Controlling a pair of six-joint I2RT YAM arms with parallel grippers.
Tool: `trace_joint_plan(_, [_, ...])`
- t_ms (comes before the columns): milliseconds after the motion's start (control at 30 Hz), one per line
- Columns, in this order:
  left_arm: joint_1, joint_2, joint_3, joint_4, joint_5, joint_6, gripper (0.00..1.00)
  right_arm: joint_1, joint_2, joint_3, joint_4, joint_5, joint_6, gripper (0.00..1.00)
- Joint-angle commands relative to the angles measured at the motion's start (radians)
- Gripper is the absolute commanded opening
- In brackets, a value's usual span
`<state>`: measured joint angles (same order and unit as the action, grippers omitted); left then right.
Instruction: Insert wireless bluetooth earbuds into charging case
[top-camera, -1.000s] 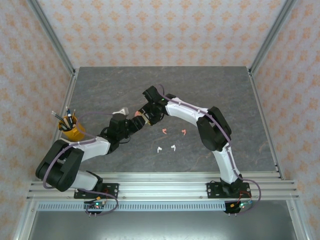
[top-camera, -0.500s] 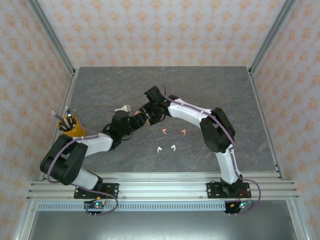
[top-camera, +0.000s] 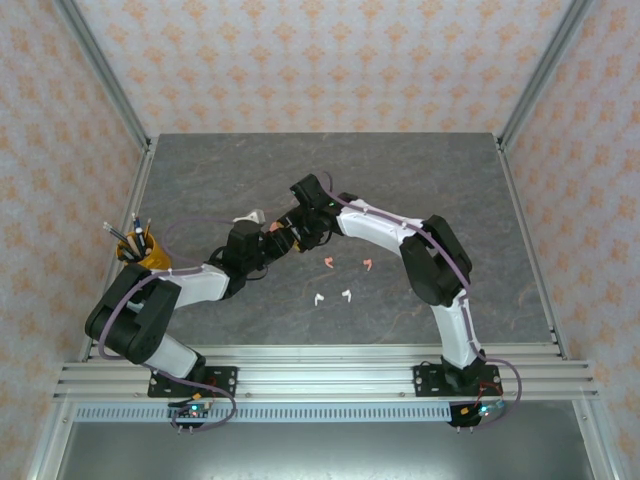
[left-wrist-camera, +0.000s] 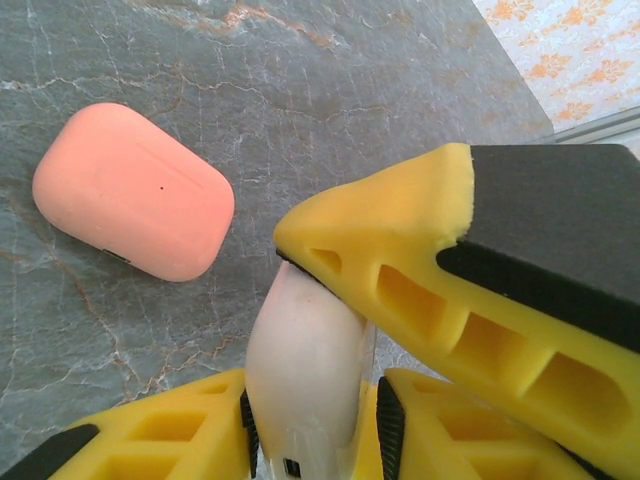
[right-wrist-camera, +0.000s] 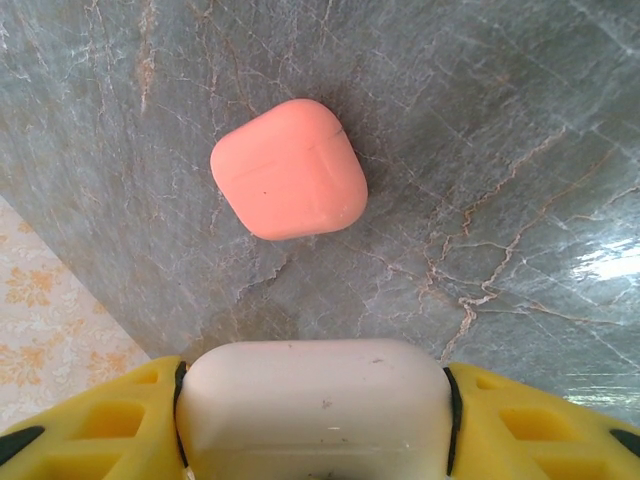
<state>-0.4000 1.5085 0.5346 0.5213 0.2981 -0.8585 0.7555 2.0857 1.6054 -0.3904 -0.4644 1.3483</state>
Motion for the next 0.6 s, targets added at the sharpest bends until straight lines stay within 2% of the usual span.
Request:
trace_joint_plan(0, [-0.008,0.002,0.034,0.032,-0.033,0.024,0.36,-0.002,-0.056,-0.014,0.011,-0.014,0.009,0.54])
trace_joint_plan(267, [-0.008,0.024,0.052,0.042,-0.026,0.017,0.25,-0.002,-0.069,-0.028,0.015,-0.021,0.010,0.54])
trace_joint_plan(367, [-0.008,0.032,0.062,0.042,-0.024,0.015,0.24,-0.002,-0.072,-0.033,0.016,-0.023,0.011,0.54])
trace_joint_plan(467, [-0.010,0.036,0.071,0.040,-0.021,0.015,0.26,-0.002,-0.075,-0.035,0.021,-0.025,0.014,0.54])
trace_joint_plan(567, [-0.013,0.039,0.076,0.033,-0.029,0.016,0.33,-0.002,-0.074,-0.036,0.023,-0.027,0.013,0.54])
